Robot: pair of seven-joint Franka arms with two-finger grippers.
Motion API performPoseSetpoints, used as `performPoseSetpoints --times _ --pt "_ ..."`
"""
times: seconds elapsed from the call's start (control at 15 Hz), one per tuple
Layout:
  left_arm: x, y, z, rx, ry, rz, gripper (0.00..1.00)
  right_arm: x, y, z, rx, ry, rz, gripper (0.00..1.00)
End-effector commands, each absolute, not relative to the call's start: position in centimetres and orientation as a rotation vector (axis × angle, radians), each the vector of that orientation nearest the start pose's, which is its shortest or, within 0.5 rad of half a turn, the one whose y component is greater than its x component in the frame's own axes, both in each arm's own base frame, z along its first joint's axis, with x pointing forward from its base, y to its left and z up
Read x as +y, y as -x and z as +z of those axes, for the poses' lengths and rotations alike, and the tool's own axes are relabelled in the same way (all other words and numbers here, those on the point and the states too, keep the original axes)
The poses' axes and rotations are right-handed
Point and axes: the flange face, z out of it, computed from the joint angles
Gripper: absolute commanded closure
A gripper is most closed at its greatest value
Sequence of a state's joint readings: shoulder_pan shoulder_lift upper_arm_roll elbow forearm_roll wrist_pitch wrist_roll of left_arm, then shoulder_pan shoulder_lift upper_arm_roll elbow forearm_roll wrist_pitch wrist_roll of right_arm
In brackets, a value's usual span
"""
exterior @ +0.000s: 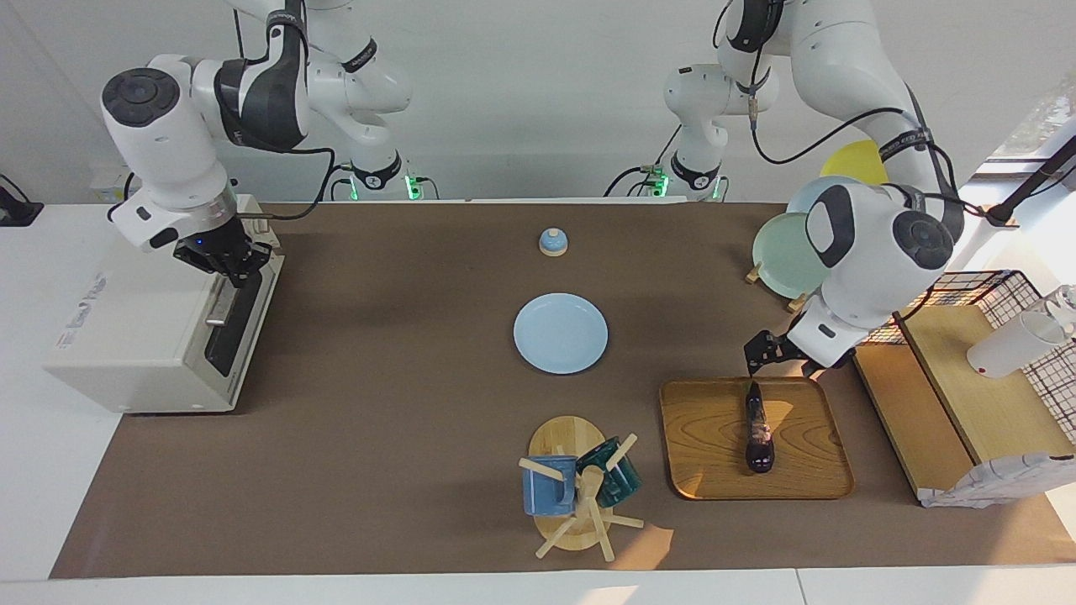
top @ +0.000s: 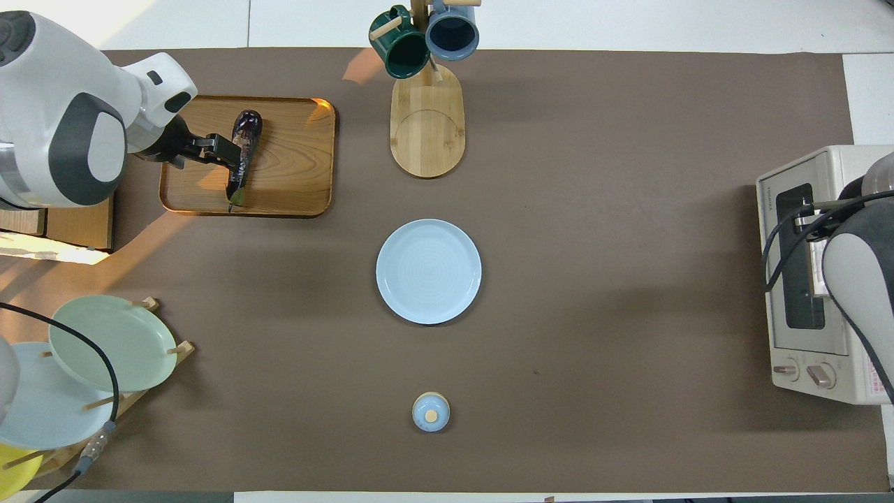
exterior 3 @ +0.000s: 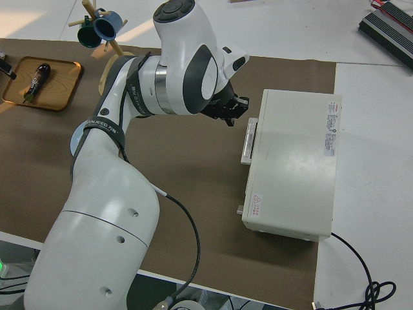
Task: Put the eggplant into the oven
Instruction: 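Reach the left gripper to the eggplant while the right gripper reaches the oven door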
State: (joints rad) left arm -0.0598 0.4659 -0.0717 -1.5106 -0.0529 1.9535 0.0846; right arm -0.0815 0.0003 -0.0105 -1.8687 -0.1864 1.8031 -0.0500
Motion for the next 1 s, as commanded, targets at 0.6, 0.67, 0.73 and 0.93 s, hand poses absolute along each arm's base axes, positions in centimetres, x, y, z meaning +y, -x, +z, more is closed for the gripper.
performPoseSetpoints --times 0.6,0.67,0.73,0.93 --pt "-9.6 -71.2 32.0 0.554 3.164 -0.148 0.0 -7.7 -53.5 45.9 -0.204 3.382 0.146 1.0" --pt "-9.7 -71.1 31.8 0.569 3.162 -0.144 0.0 -7.5 -53.4 45.0 -0.207 3.373 0.135 1.0" --pt "-9.6 -70.7 31.3 0.579 3.159 -0.132 0.0 -6.9 -53.3 44.3 -0.219 3.368 0.12 1.0" --pt "-9.6 -70.5 31.1 0.598 3.155 -0.125 0.02 -4.9 -53.7 43.7 -0.214 3.342 0.086 1.0"
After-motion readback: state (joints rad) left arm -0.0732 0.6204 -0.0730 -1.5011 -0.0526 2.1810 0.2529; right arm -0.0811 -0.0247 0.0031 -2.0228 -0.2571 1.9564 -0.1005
